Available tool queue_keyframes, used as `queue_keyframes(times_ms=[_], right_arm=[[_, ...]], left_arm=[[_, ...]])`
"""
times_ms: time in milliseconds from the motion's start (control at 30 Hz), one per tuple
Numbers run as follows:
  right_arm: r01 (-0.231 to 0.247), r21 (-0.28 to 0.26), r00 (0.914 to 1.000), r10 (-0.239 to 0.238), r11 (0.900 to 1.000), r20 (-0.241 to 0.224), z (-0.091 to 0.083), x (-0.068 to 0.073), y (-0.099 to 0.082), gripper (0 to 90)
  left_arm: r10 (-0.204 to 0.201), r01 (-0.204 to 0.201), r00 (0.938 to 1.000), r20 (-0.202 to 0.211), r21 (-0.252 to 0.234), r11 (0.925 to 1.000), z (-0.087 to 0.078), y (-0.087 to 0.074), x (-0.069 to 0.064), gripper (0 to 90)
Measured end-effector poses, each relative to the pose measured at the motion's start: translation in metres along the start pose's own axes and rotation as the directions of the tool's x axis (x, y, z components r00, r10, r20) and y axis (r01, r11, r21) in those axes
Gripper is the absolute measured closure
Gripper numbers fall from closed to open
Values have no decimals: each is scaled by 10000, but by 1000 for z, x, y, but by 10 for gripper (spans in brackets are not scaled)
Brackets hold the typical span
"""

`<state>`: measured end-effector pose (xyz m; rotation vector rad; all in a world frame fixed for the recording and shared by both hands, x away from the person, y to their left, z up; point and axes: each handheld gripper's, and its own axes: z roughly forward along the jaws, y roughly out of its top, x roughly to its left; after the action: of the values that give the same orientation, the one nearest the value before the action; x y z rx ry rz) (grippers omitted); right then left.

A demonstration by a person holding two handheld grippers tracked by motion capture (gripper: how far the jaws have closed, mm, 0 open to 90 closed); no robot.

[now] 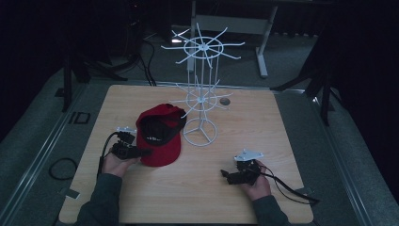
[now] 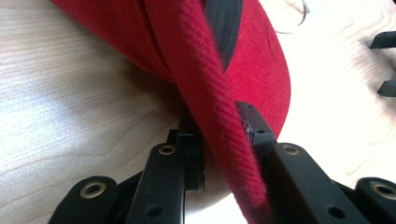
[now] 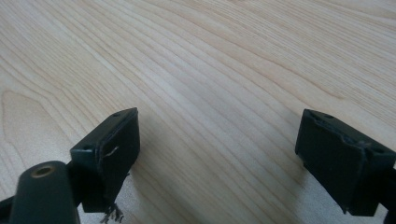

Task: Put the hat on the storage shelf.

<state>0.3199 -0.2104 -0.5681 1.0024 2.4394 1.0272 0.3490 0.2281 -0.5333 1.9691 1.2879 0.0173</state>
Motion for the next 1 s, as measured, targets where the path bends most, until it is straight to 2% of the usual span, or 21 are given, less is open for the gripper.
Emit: queue_keyframes(times_ms=[100,200,300,433,600,700,833,1000], right_arm=[[-7,-3,10000,7,10000,-2,0,0,0,136],[5,0,10000,-5,10000,0,0,0,0,136],[-8,0,10000,8,10000,-3,0,0,0,136],[-3,2,10000,3,10000,-3,0,0,0,137],[-1,1,10000,1,10000,-1,0,0,0,136],[-6,-1,10000,6,10000,-1,0,0,0,136],[1,1,10000,-1,10000,-1,0,0,0,136],[1,1,10000,-1,10000,0,0,0,0,136]], left_arm=[[-1,-1,10000,-72,-276,9996,-3,-2,-2,771],[9,-6,10000,38,-623,9981,-8,-4,-3,810],[274,-283,9996,-105,-938,9952,-14,-4,-9,849],[579,-617,9976,-370,-1132,9917,-18,-4,-14,858],[513,-586,9973,-520,-1504,9869,-21,-7,-12,859],[457,-514,9983,-373,-1702,9841,-23,-8,-11,860],[600,-692,9967,-554,-1828,9807,-27,-8,-13,859],[326,-485,9969,-721,-2316,9716,-34,-6,-11,859]])
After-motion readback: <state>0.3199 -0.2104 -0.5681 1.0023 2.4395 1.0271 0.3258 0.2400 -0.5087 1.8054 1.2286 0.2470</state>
